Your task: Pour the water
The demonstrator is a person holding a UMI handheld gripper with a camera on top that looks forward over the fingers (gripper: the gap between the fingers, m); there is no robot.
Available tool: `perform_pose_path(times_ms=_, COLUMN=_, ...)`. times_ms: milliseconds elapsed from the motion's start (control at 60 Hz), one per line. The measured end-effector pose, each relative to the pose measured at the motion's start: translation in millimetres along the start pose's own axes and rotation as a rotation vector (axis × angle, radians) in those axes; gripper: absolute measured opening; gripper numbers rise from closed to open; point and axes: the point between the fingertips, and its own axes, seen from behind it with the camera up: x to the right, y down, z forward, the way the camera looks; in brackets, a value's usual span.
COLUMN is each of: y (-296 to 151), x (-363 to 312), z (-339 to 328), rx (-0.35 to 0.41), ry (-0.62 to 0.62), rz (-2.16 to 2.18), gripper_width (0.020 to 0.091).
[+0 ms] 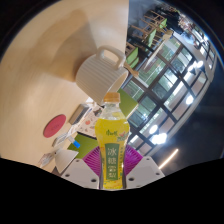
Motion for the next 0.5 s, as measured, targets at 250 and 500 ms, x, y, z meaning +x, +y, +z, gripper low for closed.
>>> perform_pose_path(times_ms=250, y=14.8, x=15.1, z=-0.1, rx=-0.003, ry=0.051, rz=0.146, gripper_width=0.0255)
perform_pose_path(times_ms=500, y=95.5, x=34.5, z=4.7, rx=0.008, ry=0.16, rz=1.308, gripper_width=0.0255)
